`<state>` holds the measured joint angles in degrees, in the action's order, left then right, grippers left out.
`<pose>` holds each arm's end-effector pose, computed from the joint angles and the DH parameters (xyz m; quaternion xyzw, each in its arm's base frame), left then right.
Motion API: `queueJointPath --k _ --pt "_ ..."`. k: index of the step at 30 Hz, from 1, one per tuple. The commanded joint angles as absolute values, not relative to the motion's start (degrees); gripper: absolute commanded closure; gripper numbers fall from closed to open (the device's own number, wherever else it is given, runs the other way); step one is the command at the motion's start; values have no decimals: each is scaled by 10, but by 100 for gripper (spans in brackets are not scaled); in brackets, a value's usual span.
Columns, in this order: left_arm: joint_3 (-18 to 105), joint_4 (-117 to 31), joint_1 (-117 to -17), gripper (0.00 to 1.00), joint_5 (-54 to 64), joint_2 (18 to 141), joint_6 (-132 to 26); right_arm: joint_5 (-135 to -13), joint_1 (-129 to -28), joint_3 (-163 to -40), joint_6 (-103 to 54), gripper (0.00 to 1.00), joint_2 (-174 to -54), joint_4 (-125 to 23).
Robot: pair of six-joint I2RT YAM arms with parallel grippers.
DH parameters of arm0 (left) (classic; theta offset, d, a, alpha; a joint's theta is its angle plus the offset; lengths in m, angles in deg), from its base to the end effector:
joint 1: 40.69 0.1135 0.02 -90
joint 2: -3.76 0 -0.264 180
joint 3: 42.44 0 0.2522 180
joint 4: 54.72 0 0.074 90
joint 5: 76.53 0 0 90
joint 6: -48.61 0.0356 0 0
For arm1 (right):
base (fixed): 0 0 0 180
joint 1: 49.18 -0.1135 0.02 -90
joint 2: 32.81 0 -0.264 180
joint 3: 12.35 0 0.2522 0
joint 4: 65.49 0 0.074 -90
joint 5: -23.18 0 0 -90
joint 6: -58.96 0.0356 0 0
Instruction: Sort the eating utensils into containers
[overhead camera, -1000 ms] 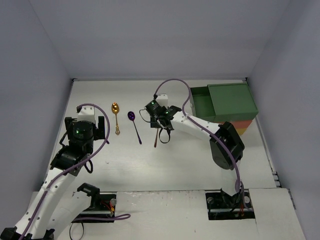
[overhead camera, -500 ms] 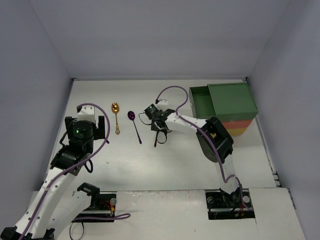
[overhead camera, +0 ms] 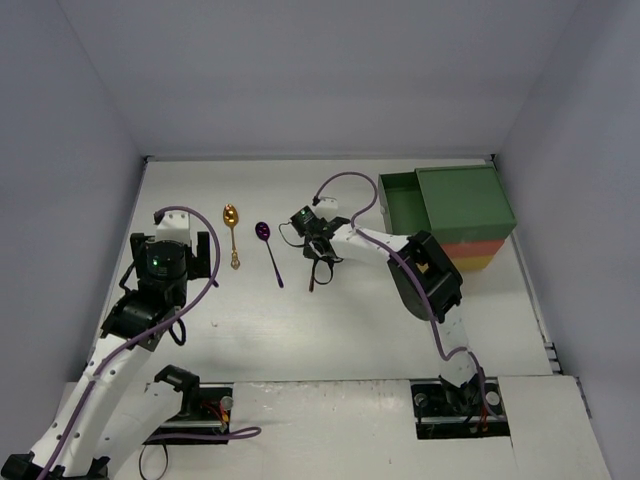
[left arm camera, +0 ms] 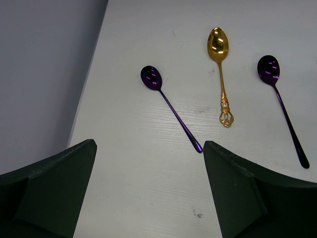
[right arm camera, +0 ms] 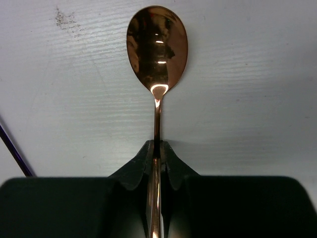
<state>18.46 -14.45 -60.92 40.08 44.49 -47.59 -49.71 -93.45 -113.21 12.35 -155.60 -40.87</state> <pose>0.1519 -0.0390 0.3363 -0.0334 0.8078 0.0562 0.5858 0.3447 0.3214 0.1628 0.0480 0.9190 0.1538 0.3598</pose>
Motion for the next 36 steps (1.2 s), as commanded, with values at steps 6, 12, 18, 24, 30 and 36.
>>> queueJointPath --k 6,12,18,24,30,36 --pt "191 -177 -607 13 400 450 -474 -519 -950 -1171 87 100 -1536 -398" --pt "191 -177 -606 13 400 449 -474 -516 -959 -1209 29 100 -1439 -398" --pt "191 -176 -606 13 399 450 -475 -493 -939 -1216 -1 100 -1332 -398" --pt "191 -176 -606 13 398 451 -475 -507 -864 -1207 -45 100 -1249 -398" --pt "191 -175 -606 13 395 452 -475 -528 -783 -1182 -112 100 -1196 -399" --pt "191 -175 -606 13 395 454 -475 -536 -706 -1139 -136 100 -1175 -408"
